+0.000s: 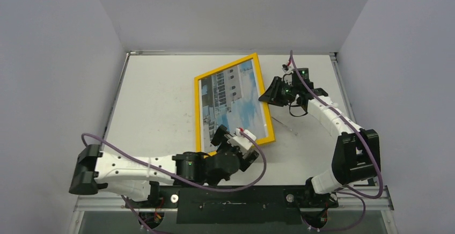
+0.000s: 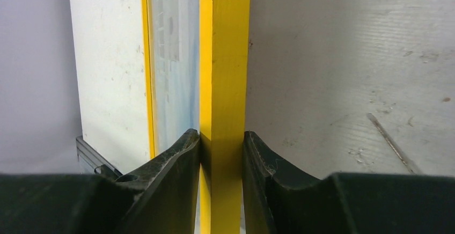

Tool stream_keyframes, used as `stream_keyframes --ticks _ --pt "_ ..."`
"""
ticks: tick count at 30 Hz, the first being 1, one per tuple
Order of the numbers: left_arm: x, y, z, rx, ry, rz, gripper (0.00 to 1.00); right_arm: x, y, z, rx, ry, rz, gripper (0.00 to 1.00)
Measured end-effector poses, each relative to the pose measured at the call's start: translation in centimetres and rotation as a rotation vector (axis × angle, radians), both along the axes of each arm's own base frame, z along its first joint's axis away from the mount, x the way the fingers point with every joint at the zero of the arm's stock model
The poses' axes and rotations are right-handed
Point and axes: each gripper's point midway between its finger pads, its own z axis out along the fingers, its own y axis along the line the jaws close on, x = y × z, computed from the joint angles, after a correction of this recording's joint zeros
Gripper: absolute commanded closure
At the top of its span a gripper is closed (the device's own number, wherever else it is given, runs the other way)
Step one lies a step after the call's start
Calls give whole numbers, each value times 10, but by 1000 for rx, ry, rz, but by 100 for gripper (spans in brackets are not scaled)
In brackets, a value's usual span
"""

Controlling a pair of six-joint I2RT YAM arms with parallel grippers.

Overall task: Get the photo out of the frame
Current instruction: Turn over the photo frame at the center of the board.

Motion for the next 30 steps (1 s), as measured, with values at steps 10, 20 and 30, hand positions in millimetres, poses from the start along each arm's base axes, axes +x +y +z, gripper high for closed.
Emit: stream_keyframes --ticks 10,20,30 --pt "74 95 8 -435 228 204 30 6 -22 26 -65 -29 -40 92" --pt "136 157 -74 -622 529 512 62 6 -30 44 -100 -54 -54 92" --pt "150 135 -156 -699 812 543 100 4 -32 56 -110 -46 -60 91"
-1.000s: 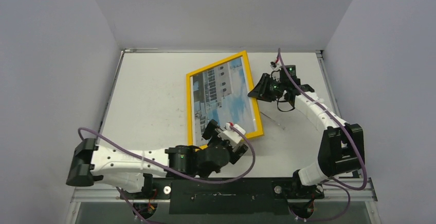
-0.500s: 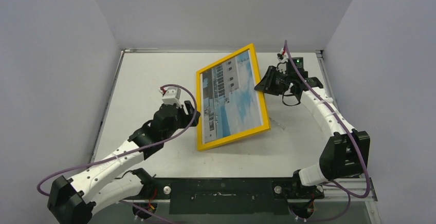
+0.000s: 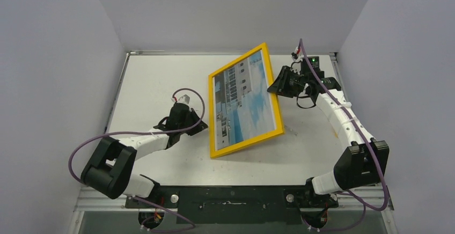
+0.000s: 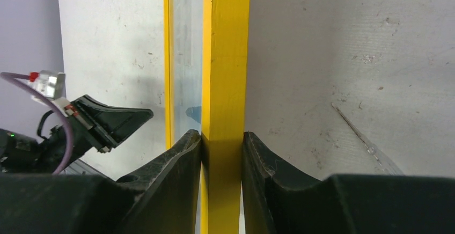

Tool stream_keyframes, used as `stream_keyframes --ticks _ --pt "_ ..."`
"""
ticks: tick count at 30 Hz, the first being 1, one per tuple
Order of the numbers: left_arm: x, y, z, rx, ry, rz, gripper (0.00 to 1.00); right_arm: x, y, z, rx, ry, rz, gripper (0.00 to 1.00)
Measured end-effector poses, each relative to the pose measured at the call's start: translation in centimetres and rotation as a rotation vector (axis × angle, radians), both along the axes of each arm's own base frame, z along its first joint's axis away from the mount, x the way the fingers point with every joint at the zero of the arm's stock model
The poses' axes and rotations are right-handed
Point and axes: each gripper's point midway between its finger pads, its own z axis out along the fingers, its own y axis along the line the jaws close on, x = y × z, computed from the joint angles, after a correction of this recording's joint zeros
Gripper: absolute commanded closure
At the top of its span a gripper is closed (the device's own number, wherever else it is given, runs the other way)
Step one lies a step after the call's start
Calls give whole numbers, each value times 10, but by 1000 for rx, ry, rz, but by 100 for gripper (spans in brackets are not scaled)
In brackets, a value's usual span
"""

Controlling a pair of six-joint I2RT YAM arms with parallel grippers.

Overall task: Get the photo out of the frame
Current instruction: Turn over the photo frame at the center of the board.

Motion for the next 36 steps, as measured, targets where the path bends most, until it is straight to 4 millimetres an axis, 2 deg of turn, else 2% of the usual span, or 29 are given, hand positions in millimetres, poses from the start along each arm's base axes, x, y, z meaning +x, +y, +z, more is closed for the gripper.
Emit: stream_keyframes --ticks 4,8,13,19,22,31,33,36 --pt "1 -9 -14 -27 33 -21 100 3 1 13 6 -26 0 91" --pt "4 -18 -18 -37 39 -40 100 3 4 26 18 -49 1 91" --pt "5 -41 -21 -38 38 -91 99 2 14 39 15 -67 5 89" --pt "7 -67 -18 -41 21 -140 99 -1 35 77 -26 -140 17 88" --pt "6 -78 -20 -43 20 -162 98 -6 43 90 -47 -165 24 88" --pt "8 -88 -25 -38 24 -170 96 -12 57 99 -93 -202 16 88" --pt "8 -88 -25 -36 23 -169 95 -15 65 103 -101 -218 21 84" --pt "8 -88 -25 -33 21 -168 94 -19 75 107 -109 -236 28 74"
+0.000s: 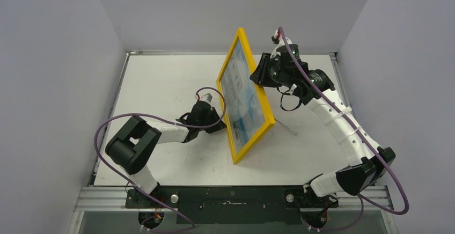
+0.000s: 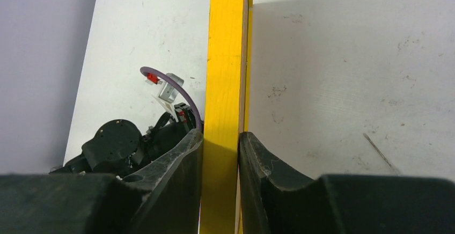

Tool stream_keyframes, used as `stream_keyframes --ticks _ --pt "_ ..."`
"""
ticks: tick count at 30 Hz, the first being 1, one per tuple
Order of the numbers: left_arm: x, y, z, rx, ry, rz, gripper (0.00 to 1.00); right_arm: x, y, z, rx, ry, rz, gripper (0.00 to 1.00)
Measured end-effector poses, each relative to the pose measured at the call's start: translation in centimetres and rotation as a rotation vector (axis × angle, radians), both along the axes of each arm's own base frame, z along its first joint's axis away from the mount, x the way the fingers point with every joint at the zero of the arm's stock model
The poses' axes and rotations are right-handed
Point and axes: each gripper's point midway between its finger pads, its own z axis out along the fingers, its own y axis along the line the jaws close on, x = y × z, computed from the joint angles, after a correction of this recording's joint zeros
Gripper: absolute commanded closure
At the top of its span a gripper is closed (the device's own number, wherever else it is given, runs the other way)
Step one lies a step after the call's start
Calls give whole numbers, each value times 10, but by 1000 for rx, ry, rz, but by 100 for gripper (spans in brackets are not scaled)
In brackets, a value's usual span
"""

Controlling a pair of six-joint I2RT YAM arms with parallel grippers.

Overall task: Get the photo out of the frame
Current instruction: Turn over the photo frame at the center of the board.

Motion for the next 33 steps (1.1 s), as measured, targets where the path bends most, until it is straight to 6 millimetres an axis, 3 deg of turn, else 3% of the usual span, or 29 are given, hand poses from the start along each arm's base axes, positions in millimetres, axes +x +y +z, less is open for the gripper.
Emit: stream_keyframes --ticks 3,11,14,17,24,33 --pt "1 1 0 5 -4 6 94 -4 9 3 1 -11 13 63" --pt "4 2 6 4 -26 13 93 -25 41 8 57 5 108 53" --pt "6 2 12 -4 -44 16 93 -26 44 9 64 7 117 53" --pt "7 3 14 -4 -50 18 93 -27 45 8 68 11 119 45" --pt "7 5 14 -1 -53 22 92 -30 51 -8 69 37 144 43" --pt "7 9 17 -3 -63 33 92 -31 57 -8 95 30 167 39"
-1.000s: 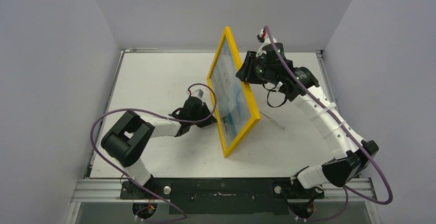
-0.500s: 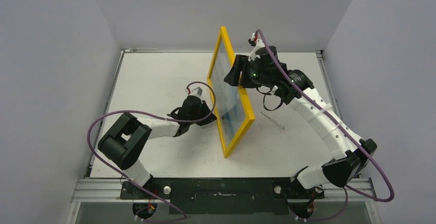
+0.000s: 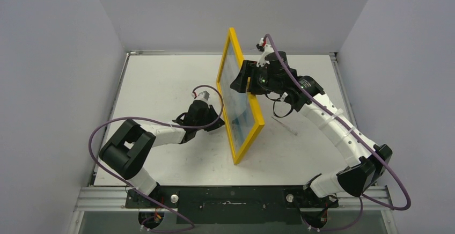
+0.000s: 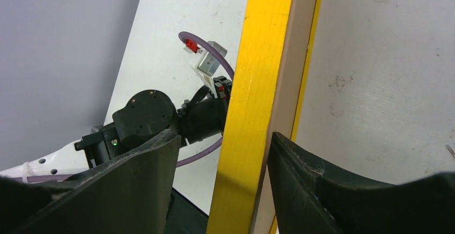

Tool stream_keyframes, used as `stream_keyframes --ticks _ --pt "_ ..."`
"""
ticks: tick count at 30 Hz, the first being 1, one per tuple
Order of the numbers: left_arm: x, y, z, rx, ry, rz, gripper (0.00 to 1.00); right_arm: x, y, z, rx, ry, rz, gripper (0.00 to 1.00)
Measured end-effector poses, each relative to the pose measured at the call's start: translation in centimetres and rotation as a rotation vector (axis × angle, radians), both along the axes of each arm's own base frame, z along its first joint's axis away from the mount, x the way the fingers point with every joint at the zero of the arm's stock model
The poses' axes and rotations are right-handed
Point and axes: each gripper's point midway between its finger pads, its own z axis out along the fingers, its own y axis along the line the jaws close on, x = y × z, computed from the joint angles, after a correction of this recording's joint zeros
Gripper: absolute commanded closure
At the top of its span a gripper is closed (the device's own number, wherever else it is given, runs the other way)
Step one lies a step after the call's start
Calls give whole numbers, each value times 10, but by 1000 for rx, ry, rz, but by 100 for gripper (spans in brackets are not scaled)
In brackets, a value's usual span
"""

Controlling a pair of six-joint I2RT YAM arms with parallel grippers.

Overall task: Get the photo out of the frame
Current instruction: Turn over the photo frame at the center of the board.

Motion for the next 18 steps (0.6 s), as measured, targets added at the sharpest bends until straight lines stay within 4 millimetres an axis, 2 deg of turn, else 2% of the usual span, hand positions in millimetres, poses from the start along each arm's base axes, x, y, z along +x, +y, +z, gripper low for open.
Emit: stream_keyframes --ticks 9,18 --pt "-5 6 -7 8 12 3 91 -2 8 4 47 -28 13 31" --pt "-10 11 -4 -1 0 7 88 -4 13 -17 51 4 18 24"
